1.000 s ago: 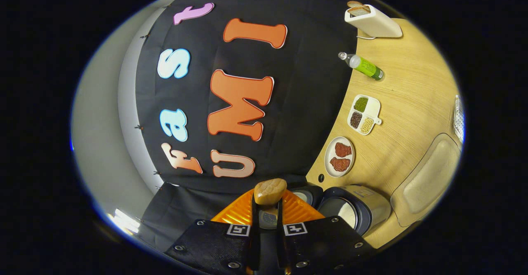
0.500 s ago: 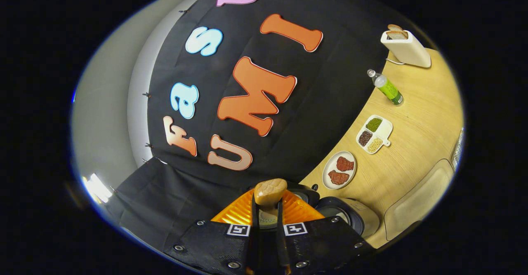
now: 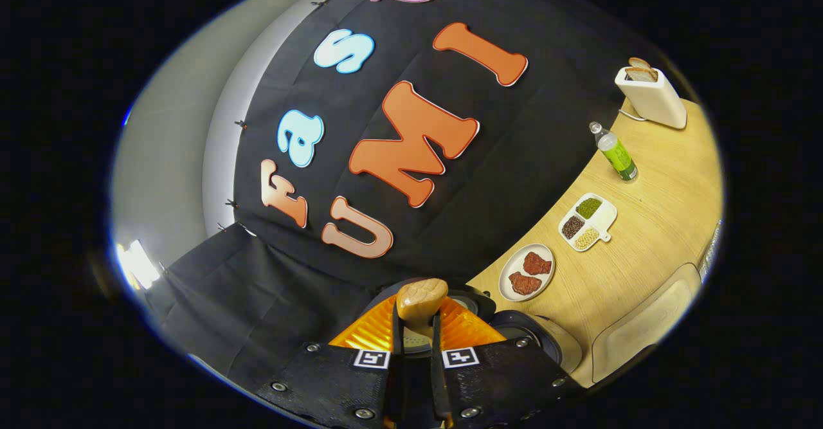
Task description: Close the left gripper, press the button to open the rice cooker; take a wooden spoon from the chopstick holder with the right hand, scoop a spoonful of rice and pour it into the rice cooker, then put the wooden spoon back into the chopstick holder.
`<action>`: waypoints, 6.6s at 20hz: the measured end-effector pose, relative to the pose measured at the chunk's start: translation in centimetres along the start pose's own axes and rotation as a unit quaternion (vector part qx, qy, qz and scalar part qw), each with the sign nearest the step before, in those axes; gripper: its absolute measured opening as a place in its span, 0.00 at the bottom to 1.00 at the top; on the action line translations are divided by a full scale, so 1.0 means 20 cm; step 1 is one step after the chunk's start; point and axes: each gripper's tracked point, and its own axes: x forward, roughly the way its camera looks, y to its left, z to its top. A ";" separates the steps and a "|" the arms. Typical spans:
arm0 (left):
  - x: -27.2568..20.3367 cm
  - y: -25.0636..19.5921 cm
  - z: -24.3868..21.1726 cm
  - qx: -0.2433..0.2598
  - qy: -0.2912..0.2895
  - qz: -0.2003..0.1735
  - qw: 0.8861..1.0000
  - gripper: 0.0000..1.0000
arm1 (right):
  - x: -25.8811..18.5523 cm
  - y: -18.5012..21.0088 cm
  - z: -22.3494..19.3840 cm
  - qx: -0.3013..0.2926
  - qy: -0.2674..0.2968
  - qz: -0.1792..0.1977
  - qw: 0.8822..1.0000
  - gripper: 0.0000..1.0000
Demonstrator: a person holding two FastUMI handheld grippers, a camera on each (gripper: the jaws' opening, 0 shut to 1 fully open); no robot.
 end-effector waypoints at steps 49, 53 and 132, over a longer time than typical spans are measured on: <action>0.05 0.08 -0.05 -0.008 0.002 -0.028 1.000 0.98 | 0.05 0.08 -0.21 -0.285 0.014 -0.017 0.958 0.15; 0.05 0.09 -0.06 -0.019 0.007 -0.036 0.999 0.97 | 0.05 0.08 -0.24 -0.323 0.017 -0.017 0.946 0.15; -0.12 -0.77 0.11 -0.018 -0.004 -0.075 0.997 0.99 | -1.12 -1.39 0.89 -0.262 -0.021 -0.265 0.928 0.95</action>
